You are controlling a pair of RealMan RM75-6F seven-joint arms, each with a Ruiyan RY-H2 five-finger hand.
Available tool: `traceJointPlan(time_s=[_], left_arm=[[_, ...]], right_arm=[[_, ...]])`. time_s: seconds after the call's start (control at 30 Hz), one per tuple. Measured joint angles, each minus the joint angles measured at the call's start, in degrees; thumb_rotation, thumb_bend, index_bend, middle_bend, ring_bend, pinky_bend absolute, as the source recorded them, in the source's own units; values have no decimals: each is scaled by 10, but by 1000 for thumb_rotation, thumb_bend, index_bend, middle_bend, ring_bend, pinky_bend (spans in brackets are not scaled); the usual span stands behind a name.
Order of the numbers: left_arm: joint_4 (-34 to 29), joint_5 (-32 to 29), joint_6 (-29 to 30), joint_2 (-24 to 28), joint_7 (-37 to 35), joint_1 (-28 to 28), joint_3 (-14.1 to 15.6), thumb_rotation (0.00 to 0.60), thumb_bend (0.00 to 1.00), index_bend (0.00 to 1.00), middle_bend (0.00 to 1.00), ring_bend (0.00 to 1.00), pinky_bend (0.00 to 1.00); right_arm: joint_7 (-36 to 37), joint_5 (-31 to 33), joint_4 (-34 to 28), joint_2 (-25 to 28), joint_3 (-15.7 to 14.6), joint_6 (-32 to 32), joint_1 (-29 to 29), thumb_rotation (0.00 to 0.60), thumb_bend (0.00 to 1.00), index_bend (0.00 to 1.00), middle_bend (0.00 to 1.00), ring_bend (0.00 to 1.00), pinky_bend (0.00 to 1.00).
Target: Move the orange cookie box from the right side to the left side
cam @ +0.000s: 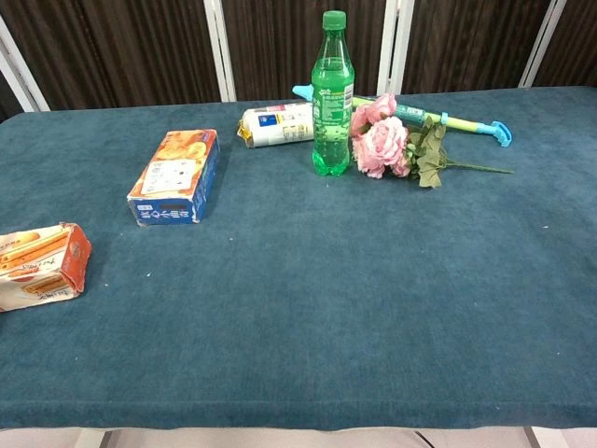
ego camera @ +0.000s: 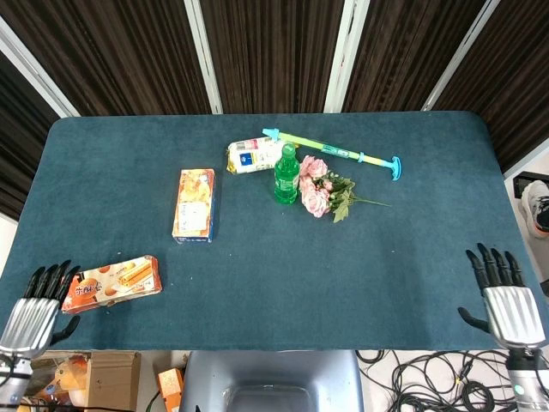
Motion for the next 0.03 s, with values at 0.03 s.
traceJointPlan(time_s=[0.03], left_arm=[[0, 1, 5, -4, -3, 5, 0, 600, 310, 0, 0, 0, 39]], right_arm=[[6, 0, 4, -1, 2, 1, -4, 600, 55, 0, 0, 0, 0]])
